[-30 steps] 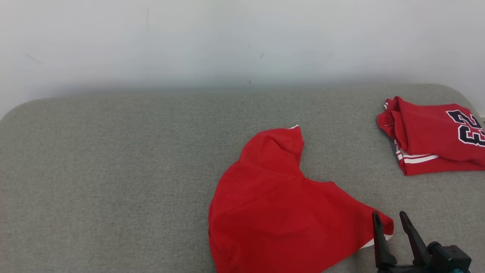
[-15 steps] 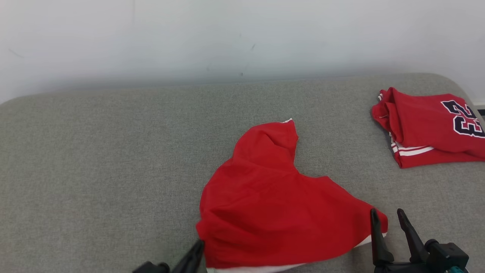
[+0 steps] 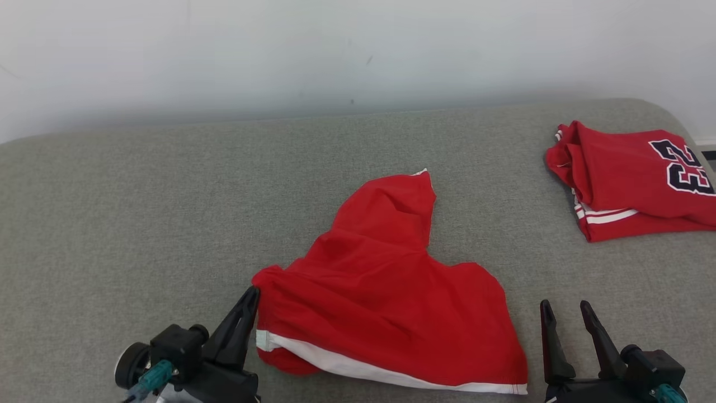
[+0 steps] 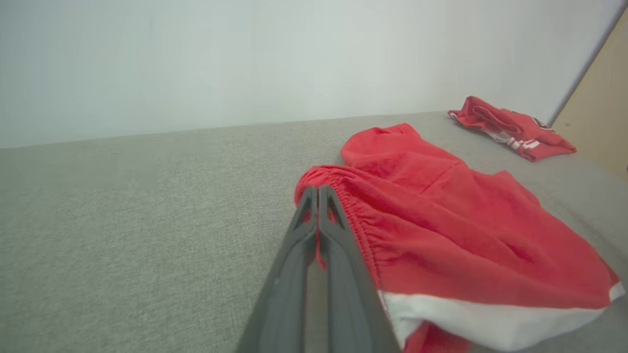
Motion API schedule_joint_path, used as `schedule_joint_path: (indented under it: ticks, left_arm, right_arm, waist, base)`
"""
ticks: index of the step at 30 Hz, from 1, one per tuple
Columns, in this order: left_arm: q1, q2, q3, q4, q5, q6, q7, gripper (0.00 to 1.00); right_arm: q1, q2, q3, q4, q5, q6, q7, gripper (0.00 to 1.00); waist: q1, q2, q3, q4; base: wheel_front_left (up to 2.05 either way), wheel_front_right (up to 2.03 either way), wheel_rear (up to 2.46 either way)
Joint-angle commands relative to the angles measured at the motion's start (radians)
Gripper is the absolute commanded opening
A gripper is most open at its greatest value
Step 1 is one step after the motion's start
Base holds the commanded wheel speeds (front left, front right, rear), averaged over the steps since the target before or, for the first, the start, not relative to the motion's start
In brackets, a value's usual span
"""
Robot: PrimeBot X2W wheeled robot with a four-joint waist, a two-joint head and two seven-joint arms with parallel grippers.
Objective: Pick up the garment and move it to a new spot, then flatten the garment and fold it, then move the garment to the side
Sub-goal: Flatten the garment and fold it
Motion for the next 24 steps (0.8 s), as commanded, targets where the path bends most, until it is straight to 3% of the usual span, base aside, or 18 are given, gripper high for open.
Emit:
schedule_joint_path:
  ticks: [1, 6, 7, 8, 9, 24]
  left_arm:
    - [-0.012, 0.003, -0.006, 0.023, -0.011, 0.001, -0.003, 0.0]
    - [-0.023, -0.007, -0.049, 0.103, -0.036, 0.001, -0.003, 0.0]
    - [-0.016, -0.009, -0.049, 0.105, -0.038, 0.001, -0.003, 0.08]
    - [-0.004, -0.01, -0.047, 0.107, -0.041, 0.001, -0.003, 0.39]
    - [0.011, -0.011, -0.044, 0.109, -0.045, 0.001, -0.003, 1.0]
    - [0.268, 0.018, 0.051, -0.046, -0.06, 0.001, -0.003, 1.0]
  right_arm:
    - [-0.007, 0.003, 0.004, 0.003, 0.001, 0.001, 0.0, 1.0]
    - [-0.006, 0.002, 0.013, 0.014, 0.006, 0.001, 0.0, 1.0]
    - [-0.001, 0.001, 0.013, 0.013, 0.007, 0.001, 0.0, 1.0]
    - [0.005, 0.001, 0.013, 0.012, 0.009, 0.001, 0.0, 1.0]
    - [0.012, 0.0, 0.013, 0.009, 0.011, 0.001, 0.0, 1.0]
    - [0.123, -0.045, 0.068, -0.043, 0.043, 0.001, 0.0, 1.0]
  waist:
    - [-0.0001, -0.0001, -0.002, -0.006]
    - [-0.0001, -0.0001, -0.013, -0.016]
    - [-0.0001, -0.0001, -0.017, -0.015]
    - [-0.0001, -0.0001, -0.021, -0.014]
    - [-0.0001, -0.0001, -0.025, -0.012]
    - [-0.0001, -0.0001, -0.069, 0.029]
  base:
    - [0.0, 0.0, 0.0]
    - [0.0, 0.0, 0.0]
    - [0.0, 0.0, 0.0]
    - [0.0, 0.0, 0.0]
    - [0.0, 0.0, 0.0]
    - [0.0, 0.0, 0.0]
